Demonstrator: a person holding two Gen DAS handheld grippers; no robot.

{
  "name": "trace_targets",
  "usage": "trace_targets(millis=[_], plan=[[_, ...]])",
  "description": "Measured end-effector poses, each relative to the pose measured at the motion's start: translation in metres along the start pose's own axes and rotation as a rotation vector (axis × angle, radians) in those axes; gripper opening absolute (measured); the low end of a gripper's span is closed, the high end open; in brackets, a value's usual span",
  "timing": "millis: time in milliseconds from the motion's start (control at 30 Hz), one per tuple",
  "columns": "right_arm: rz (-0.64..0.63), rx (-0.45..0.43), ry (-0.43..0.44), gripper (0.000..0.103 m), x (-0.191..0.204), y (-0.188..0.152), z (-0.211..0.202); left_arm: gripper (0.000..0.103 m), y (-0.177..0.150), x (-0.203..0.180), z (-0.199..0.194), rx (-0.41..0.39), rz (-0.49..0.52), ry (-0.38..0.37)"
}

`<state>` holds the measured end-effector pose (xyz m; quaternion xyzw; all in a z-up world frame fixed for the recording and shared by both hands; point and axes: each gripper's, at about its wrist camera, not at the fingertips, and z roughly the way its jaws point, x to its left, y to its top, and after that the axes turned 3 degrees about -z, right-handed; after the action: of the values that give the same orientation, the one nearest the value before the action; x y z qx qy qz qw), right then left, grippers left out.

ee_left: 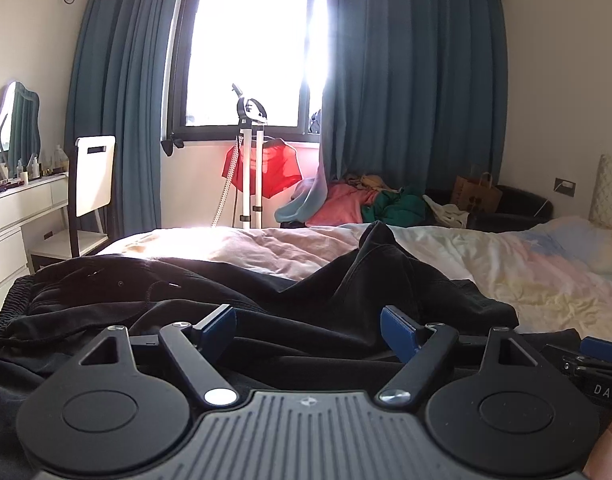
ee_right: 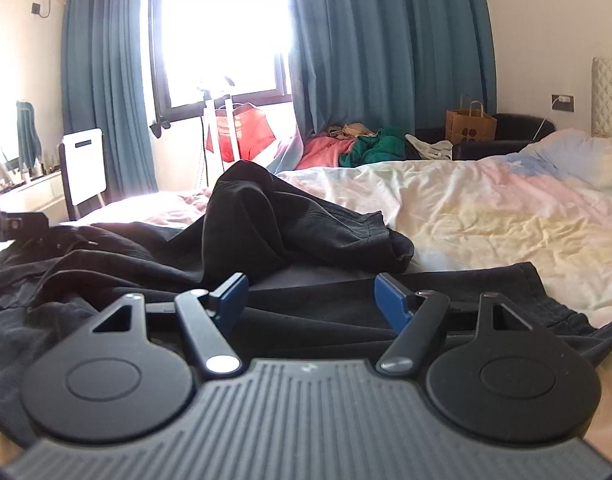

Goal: Fold clothes

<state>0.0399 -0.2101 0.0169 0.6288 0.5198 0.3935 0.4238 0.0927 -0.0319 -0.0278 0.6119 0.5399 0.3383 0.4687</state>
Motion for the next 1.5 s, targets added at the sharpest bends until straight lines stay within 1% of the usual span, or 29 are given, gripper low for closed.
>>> trace_targets(millis=[133, 233, 333, 467, 533, 633, 667, 733, 800, 833, 867, 900, 967, 1000, 1067, 1100, 1133, 1167, 1233, 1300, 1367, 1433, 1500], plan=[[0.054, 0.027, 0.020, 0.073, 0.000, 0.003, -0.015, 0.081, -0.014, 0.016, -0.020, 0.007, -0.050, -0.014], [0.122, 0.053, 0.060, 0.073, -0.004, 0.003, -0.022, 0.081, -0.015, 0.023, -0.028, -0.006, -0.066, -0.022], [0.171, 0.087, 0.090, 0.073, -0.007, 0.001, -0.021, 0.082, -0.012, 0.030, -0.029, -0.009, -0.092, -0.024], [0.359, 0.156, 0.184, 0.074, -0.023, 0.004, 0.002, 0.082, -0.011, 0.039, -0.027, -0.005, -0.121, -0.012], [0.454, 0.181, 0.217, 0.074, -0.030, 0.011, 0.019, 0.082, -0.011, 0.040, -0.020, 0.011, -0.136, -0.015], [0.612, 0.205, 0.241, 0.074, -0.045, 0.023, 0.058, 0.082, -0.012, 0.042, -0.009, 0.038, -0.161, -0.025], [0.663, 0.207, 0.240, 0.074, -0.050, 0.027, 0.074, 0.082, -0.013, 0.043, -0.006, 0.047, -0.169, -0.029], [0.707, 0.206, 0.220, 0.074, -0.058, 0.032, 0.108, 0.082, -0.013, 0.044, 0.002, 0.065, -0.186, -0.035], [0.728, 0.241, 0.159, 0.074, -0.063, 0.031, 0.148, 0.082, -0.014, 0.045, 0.009, 0.083, -0.202, -0.042], [0.740, 0.273, 0.122, 0.073, -0.066, 0.027, 0.169, 0.082, -0.016, 0.045, 0.013, 0.092, -0.204, -0.046], [0.751, 0.309, 0.085, 0.070, -0.069, 0.023, 0.190, 0.082, -0.018, 0.044, 0.016, 0.101, -0.199, -0.051], [0.756, 0.333, 0.052, 0.069, -0.072, 0.019, 0.206, 0.082, -0.020, 0.043, 0.020, 0.110, -0.194, -0.055], [0.749, 0.345, -0.013, 0.067, -0.077, 0.013, 0.232, 0.082, -0.026, 0.041, 0.029, 0.125, -0.184, -0.060], [0.749, 0.340, -0.037, 0.065, -0.081, 0.010, 0.242, 0.082, -0.028, 0.041, 0.035, 0.135, -0.187, -0.064], [0.783, 0.304, -0.046, 0.043, -0.091, 0.008, 0.254, 0.082, -0.032, 0.043, 0.044, 0.158, -0.201, -0.076], [0.807, 0.276, -0.039, 0.037, -0.097, 0.010, 0.257, 0.082, -0.033, 0.043, 0.048, 0.166, -0.206, -0.076], [0.817, 0.239, -0.032, 0.023, -0.102, 0.014, 0.257, 0.082, -0.034, 0.044, 0.052, 0.173, -0.208, -0.072], [0.822, 0.200, -0.025, 0.016, -0.107, 0.020, 0.255, 0.082, -0.035, 0.043, 0.055, 0.175, -0.198, -0.059], [0.781, 0.123, -0.014, 0.010, -0.117, 0.038, 0.249, 0.082, -0.036, 0.039, 0.057, 0.163, -0.154, -0.035], [0.748, 0.071, -0.008, 0.009, -0.131, 0.059, 0.242, 0.082, -0.037, 0.035, 0.056, 0.150, -0.119, -0.025], [0.742, 0.032, -0.022, 0.008, -0.150, 0.077, 0.234, 0.082, -0.036, 0.034, 0.054, 0.145, -0.118, -0.039], [0.715, -0.008, -0.058, 0.007, -0.171, 0.092, 0.224, 0.082, -0.036, 0.033, 0.052, 0.146, -0.122, -0.049], [0.703, -0.003, -0.086, 0.007, -0.190, 0.093, 0.219, 0.082, -0.035, 0.032, 0.051, 0.145, -0.124, -0.050]])
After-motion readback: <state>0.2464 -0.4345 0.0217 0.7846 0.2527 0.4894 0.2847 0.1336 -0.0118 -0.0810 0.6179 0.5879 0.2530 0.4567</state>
